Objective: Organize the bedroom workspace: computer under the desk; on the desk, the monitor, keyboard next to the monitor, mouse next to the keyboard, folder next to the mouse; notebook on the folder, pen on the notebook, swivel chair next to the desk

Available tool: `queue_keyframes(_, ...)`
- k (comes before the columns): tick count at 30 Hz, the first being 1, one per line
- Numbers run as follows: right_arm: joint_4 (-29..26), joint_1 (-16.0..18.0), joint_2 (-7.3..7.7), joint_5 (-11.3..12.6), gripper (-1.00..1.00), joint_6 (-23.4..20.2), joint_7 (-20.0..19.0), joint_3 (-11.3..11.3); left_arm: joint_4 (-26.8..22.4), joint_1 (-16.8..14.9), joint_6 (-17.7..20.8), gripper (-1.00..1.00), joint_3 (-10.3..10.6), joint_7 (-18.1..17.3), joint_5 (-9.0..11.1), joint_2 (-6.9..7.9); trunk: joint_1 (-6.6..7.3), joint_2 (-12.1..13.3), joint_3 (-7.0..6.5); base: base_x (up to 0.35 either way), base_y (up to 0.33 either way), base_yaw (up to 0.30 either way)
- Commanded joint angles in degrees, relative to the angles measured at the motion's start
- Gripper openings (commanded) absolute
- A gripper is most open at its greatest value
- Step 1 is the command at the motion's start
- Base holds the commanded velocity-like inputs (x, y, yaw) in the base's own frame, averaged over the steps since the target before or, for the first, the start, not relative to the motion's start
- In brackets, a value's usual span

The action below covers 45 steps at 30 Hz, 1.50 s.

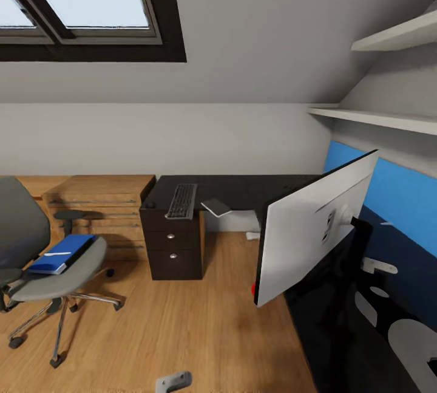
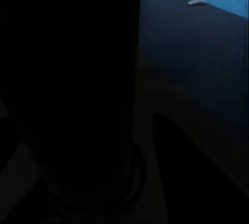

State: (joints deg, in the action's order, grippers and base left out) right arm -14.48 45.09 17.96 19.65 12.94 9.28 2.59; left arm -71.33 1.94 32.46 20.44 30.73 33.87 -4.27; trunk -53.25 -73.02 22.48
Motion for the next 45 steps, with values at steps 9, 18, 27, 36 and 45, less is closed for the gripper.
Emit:
queue_keyframes(9, 0.16, 0.0, 0.04, -1.38, -1.0, 0.25, 0.38, 0.75, -0.12, 0.0, -0.02, 1.0, -0.05, 0.48, 0.53, 0.05, 0.01, -0.04, 0.06, -0.108, -0.301, 0.0)
queue_keyframes(18, 0.16, 0.0, 0.03, -1.46, -1.0, 0.25, 0.38, 0.75, -0.12, 0.0, -0.01, 1.0, -0.4, 0.57, 0.43, 0.28, 0.01, -0.04, 0.06, -0.002, -0.175, 0.0)
queue_keyframes(27, 0.16, 0.0, 0.02, -1.46, -1.0, 0.25, 0.38, 0.75, -1.19, 0.0, -1.37, 1.0, -0.66, 0.59, 0.41, 0.36, 0.01, -0.04, 0.06, 0.0, -0.096, 0.0)
queue_keyframes(36, 0.16, 0.0, 0.0, -1.53, -1.0, 0.25, 0.38, 0.75, -1.35, 0.0, -1.72, 1.0, -0.8, 0.56, 0.41, 0.4, 0.01, -0.04, 0.06, 0.0, -0.153, 0.0)
queue_keyframes(45, 0.16, 0.0, 0.03, -1.54, -1.0, 0.25, 0.38, 0.75, -1.36, 0.0, -1.7, 1.0, -0.93, 0.69, 0.41, 0.46, 0.01, -0.04, 0.06, 0.097, -0.116, 0.0)
